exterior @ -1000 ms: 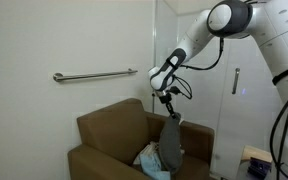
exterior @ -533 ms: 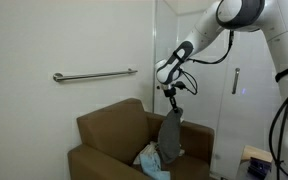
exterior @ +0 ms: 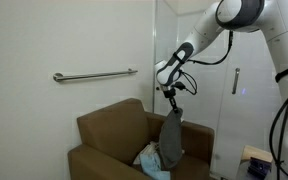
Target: Hang some of the things on the seat of the couch on the armrest
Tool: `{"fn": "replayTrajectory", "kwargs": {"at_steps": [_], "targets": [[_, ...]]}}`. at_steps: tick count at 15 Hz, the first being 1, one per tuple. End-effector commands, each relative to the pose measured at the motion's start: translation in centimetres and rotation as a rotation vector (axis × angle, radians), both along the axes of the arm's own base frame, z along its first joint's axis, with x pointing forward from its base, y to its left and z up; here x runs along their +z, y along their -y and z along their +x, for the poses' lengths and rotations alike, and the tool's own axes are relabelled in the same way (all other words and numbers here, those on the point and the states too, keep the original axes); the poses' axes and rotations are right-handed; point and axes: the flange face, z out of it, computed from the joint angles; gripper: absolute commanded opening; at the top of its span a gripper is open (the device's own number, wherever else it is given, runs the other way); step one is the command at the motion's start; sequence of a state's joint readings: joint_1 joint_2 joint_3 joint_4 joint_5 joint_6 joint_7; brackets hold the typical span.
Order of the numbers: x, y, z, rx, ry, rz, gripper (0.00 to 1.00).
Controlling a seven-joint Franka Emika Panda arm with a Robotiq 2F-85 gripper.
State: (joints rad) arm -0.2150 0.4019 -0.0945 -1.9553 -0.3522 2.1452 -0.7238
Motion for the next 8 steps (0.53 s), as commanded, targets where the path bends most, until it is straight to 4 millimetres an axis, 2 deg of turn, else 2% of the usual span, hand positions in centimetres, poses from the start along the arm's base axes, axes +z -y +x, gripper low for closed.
{"fn": "replayTrajectory", "kwargs": {"at_steps": [1, 5, 8], "targets": [[8.3, 0.8, -1.7, 0.037, 0.151, -0.058, 0.03], [18.2, 2.1, -3.3, -0.014, 0.381, -0.092, 0.03], [25.7, 5.9, -4.8, -0.152, 0.486, -0.058, 0.03]]}}
